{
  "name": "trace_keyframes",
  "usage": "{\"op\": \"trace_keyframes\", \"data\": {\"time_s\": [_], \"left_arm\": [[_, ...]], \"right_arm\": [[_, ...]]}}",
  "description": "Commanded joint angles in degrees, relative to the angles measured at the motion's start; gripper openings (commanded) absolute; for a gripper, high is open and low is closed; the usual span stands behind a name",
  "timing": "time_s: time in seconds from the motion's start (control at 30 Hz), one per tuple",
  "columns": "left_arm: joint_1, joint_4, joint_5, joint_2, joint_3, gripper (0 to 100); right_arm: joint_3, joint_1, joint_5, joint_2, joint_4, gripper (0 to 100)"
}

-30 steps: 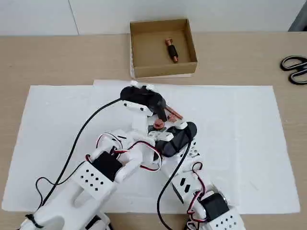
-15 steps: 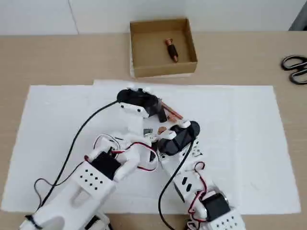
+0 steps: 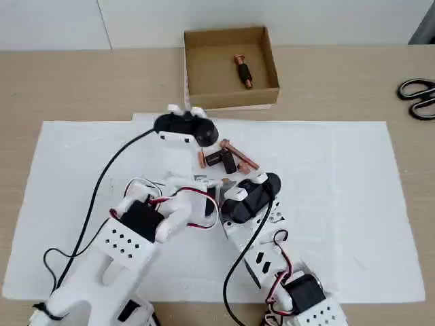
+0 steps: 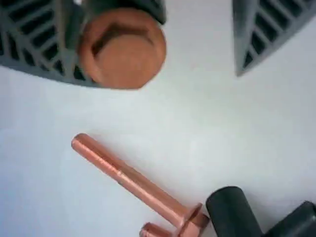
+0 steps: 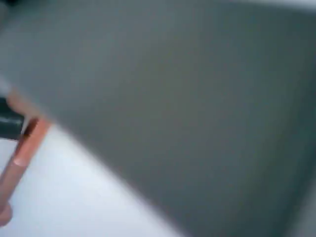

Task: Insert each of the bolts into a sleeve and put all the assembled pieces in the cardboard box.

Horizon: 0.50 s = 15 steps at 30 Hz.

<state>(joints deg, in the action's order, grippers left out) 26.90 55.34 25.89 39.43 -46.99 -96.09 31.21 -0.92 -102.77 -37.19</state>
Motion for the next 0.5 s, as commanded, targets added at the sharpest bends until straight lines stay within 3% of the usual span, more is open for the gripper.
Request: {"op": "trace_keyframes", "data": {"time_s": [0.0, 0.47], "left_arm": [[-2.3, 0.2, 2.1, -0.1, 2.9, 20], [-4.0, -3.3, 2.5, 0.0, 4.5, 20]], "right_arm": [[-0.4, 0.0, 0.5, -1.2, 0.7, 0.4], [-0.4, -0.8, 0.5, -1.2, 0.8, 0.4]]}}
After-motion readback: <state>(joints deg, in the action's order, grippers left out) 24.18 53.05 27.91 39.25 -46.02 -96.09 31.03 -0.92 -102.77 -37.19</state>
